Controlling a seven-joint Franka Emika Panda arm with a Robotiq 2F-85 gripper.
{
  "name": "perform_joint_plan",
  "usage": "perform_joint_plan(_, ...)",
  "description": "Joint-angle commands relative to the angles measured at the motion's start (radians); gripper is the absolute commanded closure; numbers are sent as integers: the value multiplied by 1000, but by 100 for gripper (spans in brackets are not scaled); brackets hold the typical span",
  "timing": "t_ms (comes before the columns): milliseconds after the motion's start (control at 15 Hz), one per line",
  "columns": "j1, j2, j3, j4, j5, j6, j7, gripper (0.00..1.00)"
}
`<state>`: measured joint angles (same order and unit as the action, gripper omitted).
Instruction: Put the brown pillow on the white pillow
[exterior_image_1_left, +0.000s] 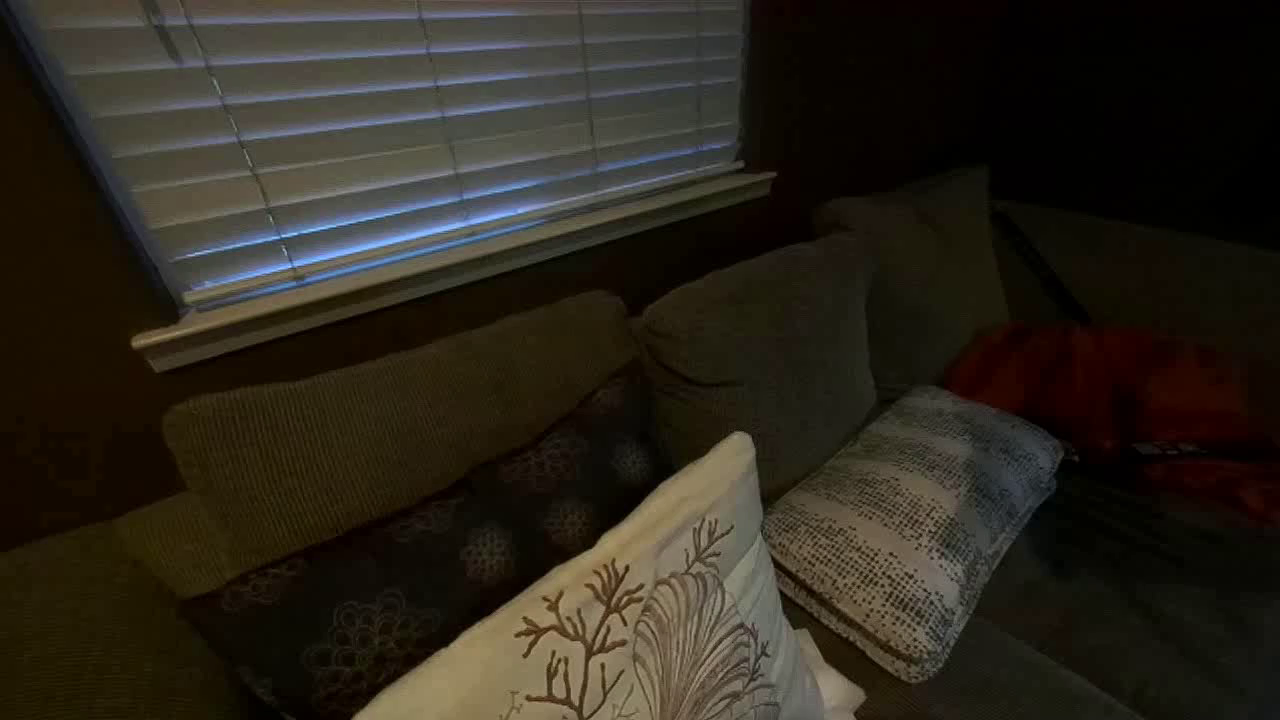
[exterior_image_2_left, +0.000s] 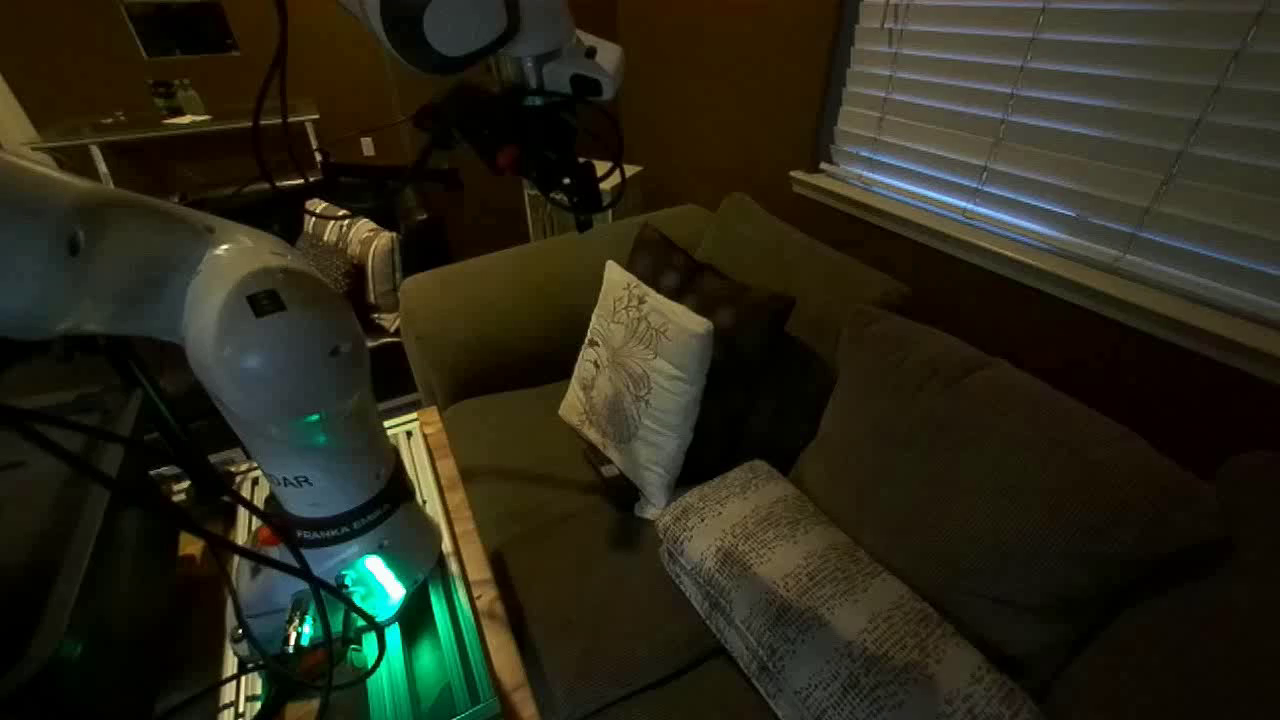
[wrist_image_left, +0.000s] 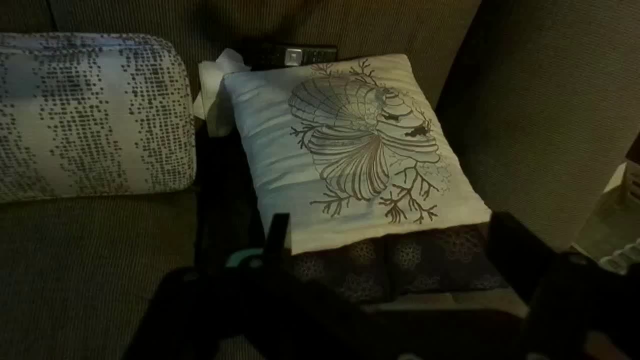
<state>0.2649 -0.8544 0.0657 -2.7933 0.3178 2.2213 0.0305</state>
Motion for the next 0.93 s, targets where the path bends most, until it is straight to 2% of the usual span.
perform_joint_plan(0,-8,2,7,-10,6,-7,-5,0)
perform_joint_plan(400,-19,31,-2,-17,11,12,0,0)
perform_joint_plan(867,-91,258,-71,138,16,85,-10,0)
